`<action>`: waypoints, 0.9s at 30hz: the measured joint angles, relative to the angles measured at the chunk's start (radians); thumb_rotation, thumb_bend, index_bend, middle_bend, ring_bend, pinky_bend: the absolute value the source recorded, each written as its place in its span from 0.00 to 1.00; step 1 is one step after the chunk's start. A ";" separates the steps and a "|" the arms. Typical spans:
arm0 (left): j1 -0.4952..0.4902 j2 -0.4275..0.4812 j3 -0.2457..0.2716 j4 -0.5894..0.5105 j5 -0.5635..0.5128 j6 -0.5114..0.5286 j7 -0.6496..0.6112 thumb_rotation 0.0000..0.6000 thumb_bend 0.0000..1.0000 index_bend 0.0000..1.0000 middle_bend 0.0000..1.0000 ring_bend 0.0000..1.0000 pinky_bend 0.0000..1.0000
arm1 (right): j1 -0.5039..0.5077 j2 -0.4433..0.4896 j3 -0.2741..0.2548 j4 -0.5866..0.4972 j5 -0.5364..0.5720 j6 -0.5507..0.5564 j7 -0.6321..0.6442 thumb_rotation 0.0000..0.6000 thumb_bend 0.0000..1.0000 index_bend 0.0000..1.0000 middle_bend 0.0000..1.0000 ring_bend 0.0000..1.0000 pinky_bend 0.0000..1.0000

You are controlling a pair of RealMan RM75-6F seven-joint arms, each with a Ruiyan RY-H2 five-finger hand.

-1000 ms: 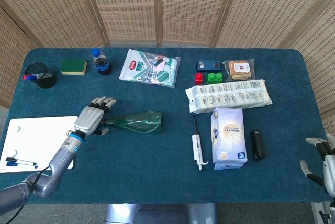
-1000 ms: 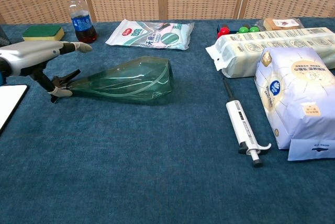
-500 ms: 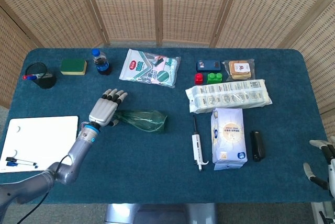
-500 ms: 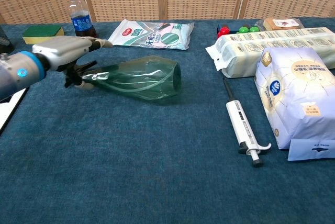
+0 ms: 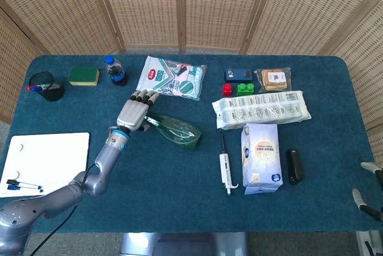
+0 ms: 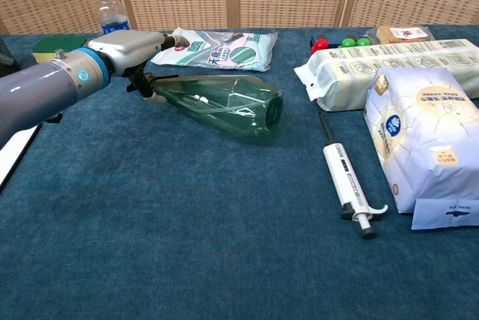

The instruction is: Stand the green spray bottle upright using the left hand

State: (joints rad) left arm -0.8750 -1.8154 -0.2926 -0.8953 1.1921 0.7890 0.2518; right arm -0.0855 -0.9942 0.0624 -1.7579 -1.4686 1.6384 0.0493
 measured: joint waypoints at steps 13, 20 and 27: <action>0.064 0.457 0.046 -0.469 0.091 -0.127 -0.311 1.00 0.28 0.00 0.00 0.00 0.06 | 0.030 -0.018 0.007 0.008 -0.013 -0.045 0.003 1.00 0.36 0.26 0.28 0.11 0.17; 0.080 0.623 0.083 -0.650 0.262 -0.153 -0.579 1.00 0.28 0.02 0.00 0.00 0.06 | 0.032 -0.027 0.008 0.009 -0.014 -0.044 -0.001 1.00 0.37 0.26 0.28 0.11 0.17; 0.010 0.635 0.116 -0.708 0.379 -0.172 -0.680 1.00 0.28 0.03 0.00 0.00 0.06 | 0.014 -0.029 0.006 0.025 -0.012 -0.023 0.020 1.00 0.36 0.26 0.28 0.11 0.17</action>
State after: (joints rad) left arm -0.8655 -1.1806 -0.1761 -1.6035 1.5714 0.6169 -0.4281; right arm -0.0717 -1.0232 0.0679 -1.7328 -1.4805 1.6154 0.0697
